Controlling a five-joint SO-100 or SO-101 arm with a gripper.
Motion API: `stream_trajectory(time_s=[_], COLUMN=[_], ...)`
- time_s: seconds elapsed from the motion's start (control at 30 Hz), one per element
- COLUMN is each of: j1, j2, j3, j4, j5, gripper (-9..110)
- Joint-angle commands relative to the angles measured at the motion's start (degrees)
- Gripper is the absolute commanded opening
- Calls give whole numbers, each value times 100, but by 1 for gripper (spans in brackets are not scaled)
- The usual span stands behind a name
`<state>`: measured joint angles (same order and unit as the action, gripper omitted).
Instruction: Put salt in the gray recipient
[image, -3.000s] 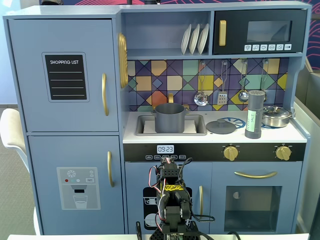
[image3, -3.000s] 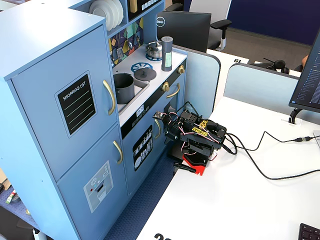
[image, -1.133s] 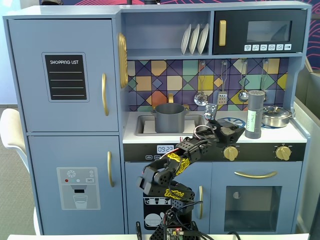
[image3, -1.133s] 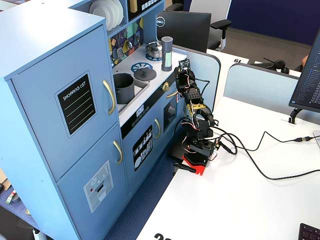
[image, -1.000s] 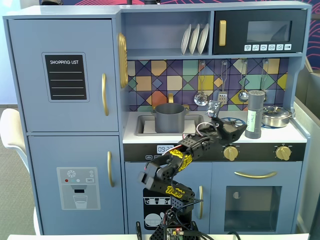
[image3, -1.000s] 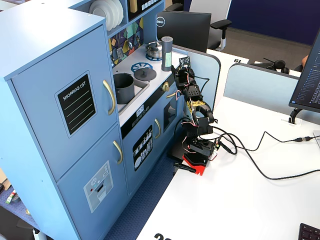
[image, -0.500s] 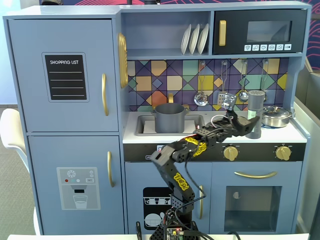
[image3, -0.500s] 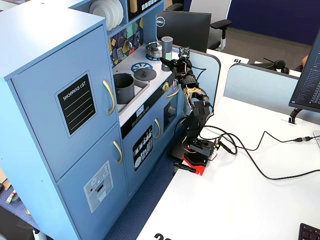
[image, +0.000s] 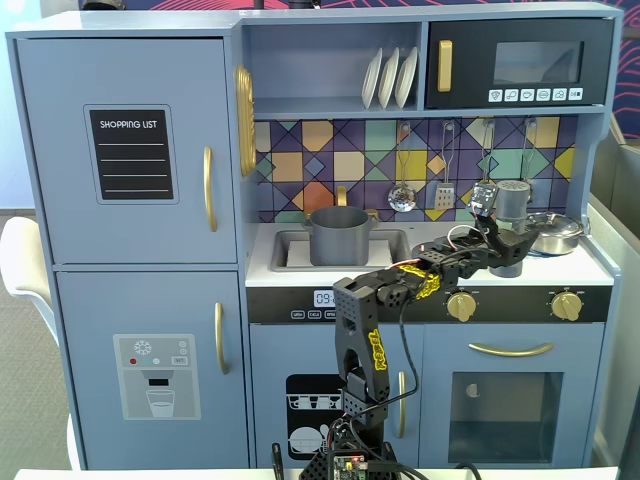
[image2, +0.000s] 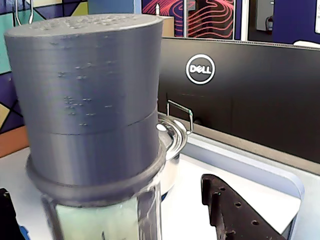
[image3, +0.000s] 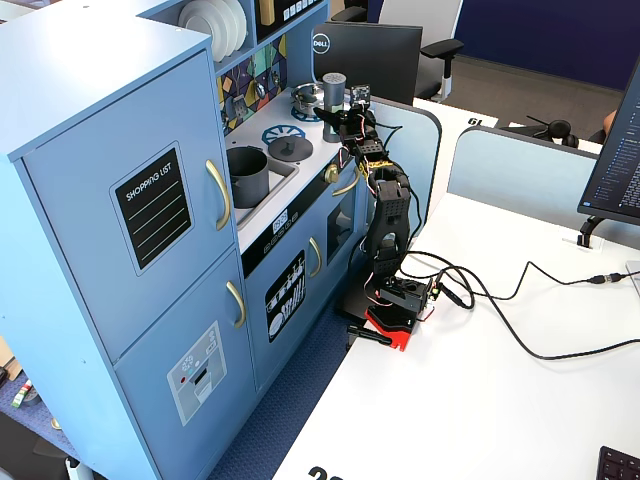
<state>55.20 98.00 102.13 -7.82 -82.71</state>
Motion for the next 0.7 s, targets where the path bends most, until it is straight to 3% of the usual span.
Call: stream_trajectory(time_s=[0.0, 0.5, 0.6, 0.67], j1=[-123, -413, -422, -439], j2=[-220, -896, -958, -984], j3=[-870, -1714, -1846, -1890], j4=[-132, -9, 70, 176], j5=[-158, -387, -413, -527], gripper=[52, 46, 40, 29])
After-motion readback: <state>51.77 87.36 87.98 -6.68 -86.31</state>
